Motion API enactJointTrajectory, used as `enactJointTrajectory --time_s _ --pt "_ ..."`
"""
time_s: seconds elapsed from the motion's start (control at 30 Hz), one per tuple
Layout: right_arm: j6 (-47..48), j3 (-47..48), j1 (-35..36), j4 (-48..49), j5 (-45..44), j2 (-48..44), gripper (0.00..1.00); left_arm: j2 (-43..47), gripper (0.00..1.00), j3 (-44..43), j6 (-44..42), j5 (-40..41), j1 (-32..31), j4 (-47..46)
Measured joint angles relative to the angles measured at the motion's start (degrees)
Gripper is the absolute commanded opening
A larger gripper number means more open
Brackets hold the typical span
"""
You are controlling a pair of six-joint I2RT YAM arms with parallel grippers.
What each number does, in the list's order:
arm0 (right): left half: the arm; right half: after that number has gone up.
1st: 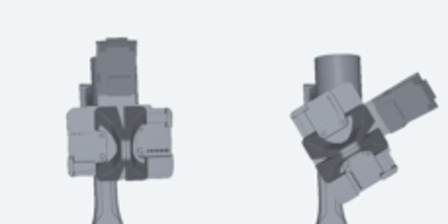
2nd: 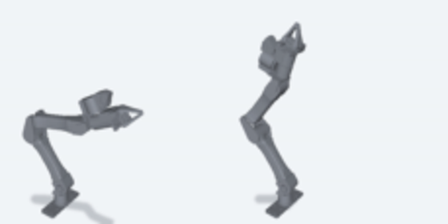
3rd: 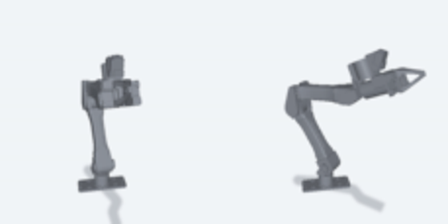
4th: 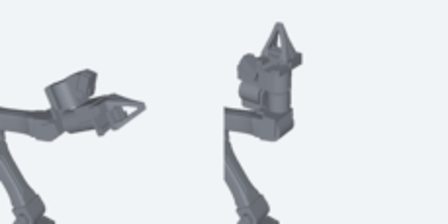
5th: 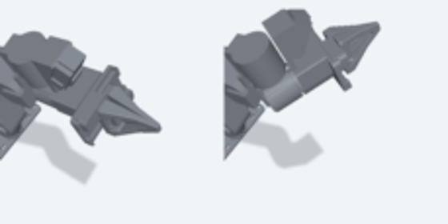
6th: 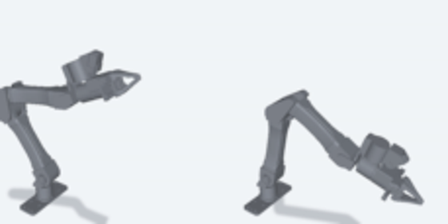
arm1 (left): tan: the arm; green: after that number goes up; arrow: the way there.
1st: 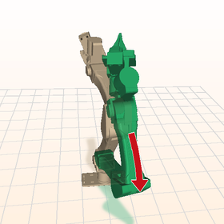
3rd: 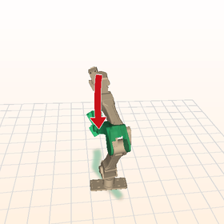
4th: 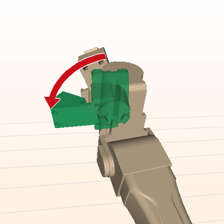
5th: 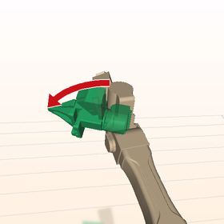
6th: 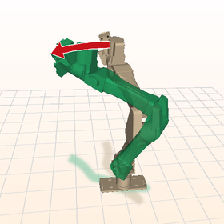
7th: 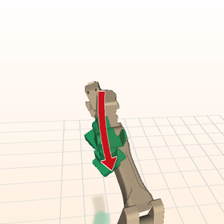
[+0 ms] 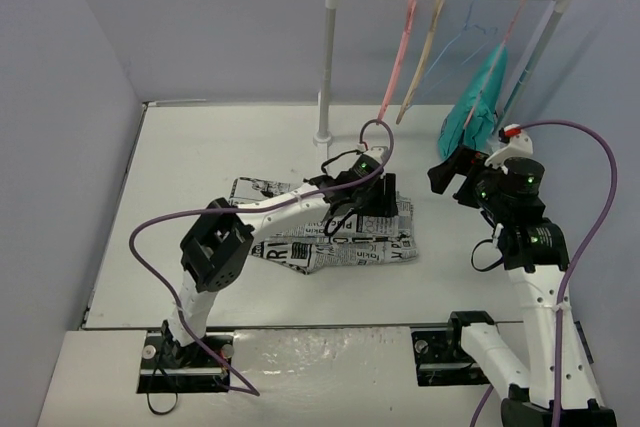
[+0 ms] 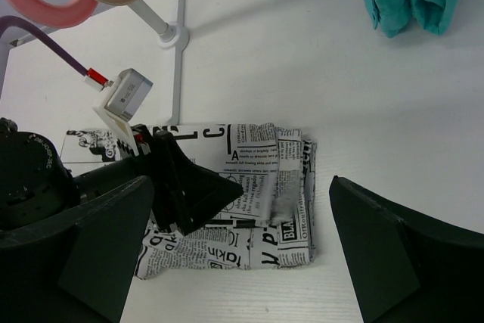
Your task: Place the trousers on the hanger
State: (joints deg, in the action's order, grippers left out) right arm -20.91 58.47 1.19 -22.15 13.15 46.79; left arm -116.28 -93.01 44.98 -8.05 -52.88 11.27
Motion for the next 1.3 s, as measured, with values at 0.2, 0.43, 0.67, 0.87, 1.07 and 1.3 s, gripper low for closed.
enactJointTrajectory --time_s 0.2,0.43,0.67,0.87,1.07,1.3 --pt "0.0 -1.13 0.02 -0.02 0.0 -0.2 0.98 0.14 0.52 0.19 -1.22 -2.01 -2.42 0.07" --pt "-0.46 -3.48 0.04 0.3 0.71 3.1 0.73 12.95 0.52 11.74 -4.49 0.27 -0.43 3.41" --pt "-3.51 -9.88 2.37 5.11 3.9 11.35 0.21 26.14 0.43 22.73 -9.36 3.11 11.49 7.43" --pt "-7.78 -14.77 8.1 15.78 5.35 17.6 0.04 28.84 0.33 29.8 -14.74 2.36 25.22 9.43" --pt "-12.02 -22.33 10.16 30.9 8.14 26.55 0.0 28.47 0.32 32.37 -17.86 1.33 37.77 9.56" --pt "-14.25 -27.75 9.31 40.54 9.74 37.69 0.0 21.42 0.16 33.82 -18.63 -0.89 40.92 7.35"
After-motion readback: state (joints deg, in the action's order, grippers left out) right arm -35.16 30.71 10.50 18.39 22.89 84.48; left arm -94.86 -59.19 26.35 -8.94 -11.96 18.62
